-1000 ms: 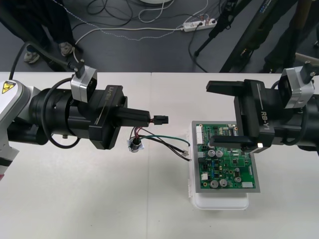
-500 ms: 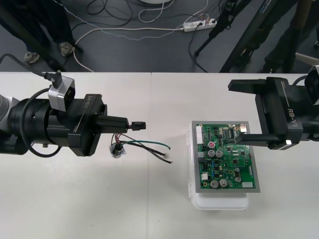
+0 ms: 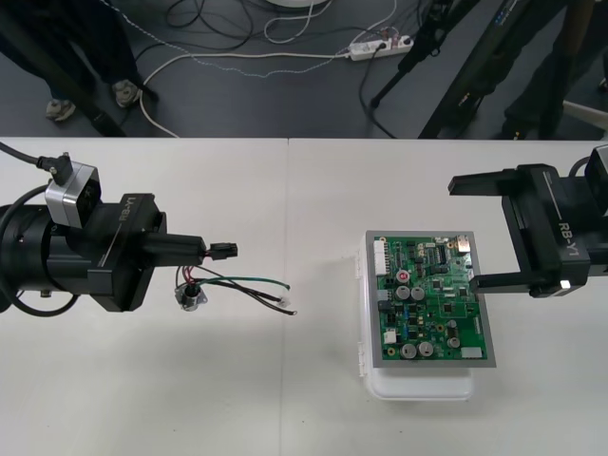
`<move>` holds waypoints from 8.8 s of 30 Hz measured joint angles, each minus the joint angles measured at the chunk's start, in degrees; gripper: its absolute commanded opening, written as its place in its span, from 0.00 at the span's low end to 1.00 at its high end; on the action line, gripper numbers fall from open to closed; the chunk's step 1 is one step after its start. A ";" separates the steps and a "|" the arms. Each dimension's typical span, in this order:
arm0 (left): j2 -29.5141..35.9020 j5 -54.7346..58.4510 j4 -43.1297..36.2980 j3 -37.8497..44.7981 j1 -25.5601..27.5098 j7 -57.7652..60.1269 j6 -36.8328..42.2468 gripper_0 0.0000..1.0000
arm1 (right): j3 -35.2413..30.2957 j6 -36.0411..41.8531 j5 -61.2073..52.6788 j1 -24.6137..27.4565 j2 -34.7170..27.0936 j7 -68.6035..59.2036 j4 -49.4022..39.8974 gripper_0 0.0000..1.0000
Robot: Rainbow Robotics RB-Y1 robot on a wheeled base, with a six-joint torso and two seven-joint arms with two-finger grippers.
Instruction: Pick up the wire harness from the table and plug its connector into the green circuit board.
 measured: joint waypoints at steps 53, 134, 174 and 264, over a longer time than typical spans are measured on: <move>-11.29 -16.50 17.33 -3.30 -0.67 -13.02 -3.84 0.00 | -3.32 -8.49 42.06 3.76 -10.57 -11.09 -3.30 1.00; -24.15 -24.64 28.76 -8.46 -7.91 -26.27 -0.10 0.00 | 12.44 -7.51 79.49 2.26 -5.38 -25.40 -17.70 1.00; -26.98 -23.08 35.25 -10.23 -11.30 -32.87 0.81 0.00 | 14.32 -7.17 84.31 1.36 -0.96 -25.39 -17.71 1.00; -27.33 -21.62 35.30 -13.52 -12.15 -32.93 4.27 0.00 | 14.41 -7.17 86.05 1.35 1.13 -25.39 -17.70 1.00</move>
